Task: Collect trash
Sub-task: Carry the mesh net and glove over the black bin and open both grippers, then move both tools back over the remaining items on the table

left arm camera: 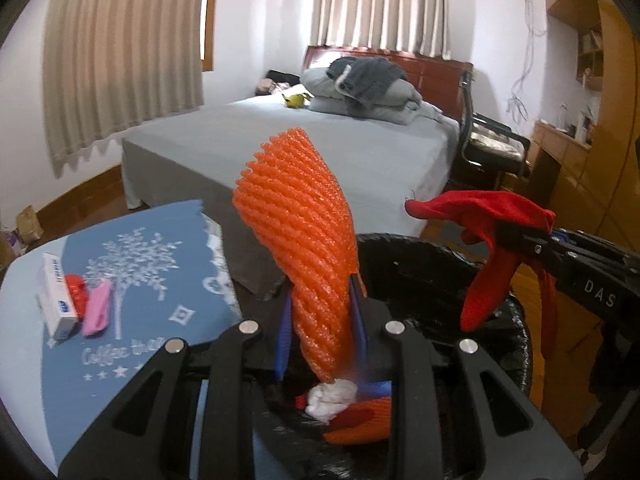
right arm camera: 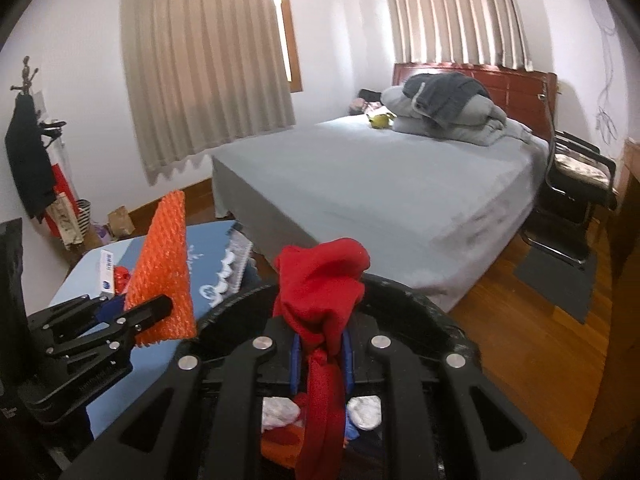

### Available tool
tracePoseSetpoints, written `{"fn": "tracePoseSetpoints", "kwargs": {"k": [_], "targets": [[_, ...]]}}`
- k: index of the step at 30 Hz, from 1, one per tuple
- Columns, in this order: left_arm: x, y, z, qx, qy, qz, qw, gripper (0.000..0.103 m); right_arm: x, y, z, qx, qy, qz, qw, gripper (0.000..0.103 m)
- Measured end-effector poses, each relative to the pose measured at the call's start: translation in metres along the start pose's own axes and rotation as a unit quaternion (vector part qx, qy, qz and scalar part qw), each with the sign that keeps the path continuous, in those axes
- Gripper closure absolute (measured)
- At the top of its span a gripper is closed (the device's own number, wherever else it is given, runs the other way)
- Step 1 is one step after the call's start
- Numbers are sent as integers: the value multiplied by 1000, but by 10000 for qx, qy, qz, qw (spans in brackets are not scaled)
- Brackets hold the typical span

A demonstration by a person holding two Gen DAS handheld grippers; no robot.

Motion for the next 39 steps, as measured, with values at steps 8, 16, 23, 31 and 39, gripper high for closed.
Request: {"fn": "tracePoseSetpoints", "kwargs": {"k": [8, 16, 23, 31, 39], "targets": [[20, -12, 18, 149, -264, -231, 9993, 53, 3, -11, 23, 223, -209, -140, 9994, 76], [19, -14, -1, 69, -49, -271, 9996, 30, -2, -15, 35, 340, -452, -19, 9984, 22], [6, -16, -49, -244, 549, -168, 9981, 14, 0, -9, 18, 186, -421, 65, 9989, 6], [-13, -22, -117, -695, 1264, -114, 9895, 13, 29, -3, -29, -53, 76, 5, 10000, 6], [-18, -36, -190, -1101, 1945, -187, 9745, 13, 81, 5, -100, -416, 664, -116, 9969, 6]]}}
Point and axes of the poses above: each gripper's, at about its wrist camera, not at the fingertips, and x roughly the way its jaws point, z to its right, y to its top, the point moved 2 cm from there along x, roughly the way its jaws point, and after that the axes turned 13 degrees about y, right-handed, at the moved point
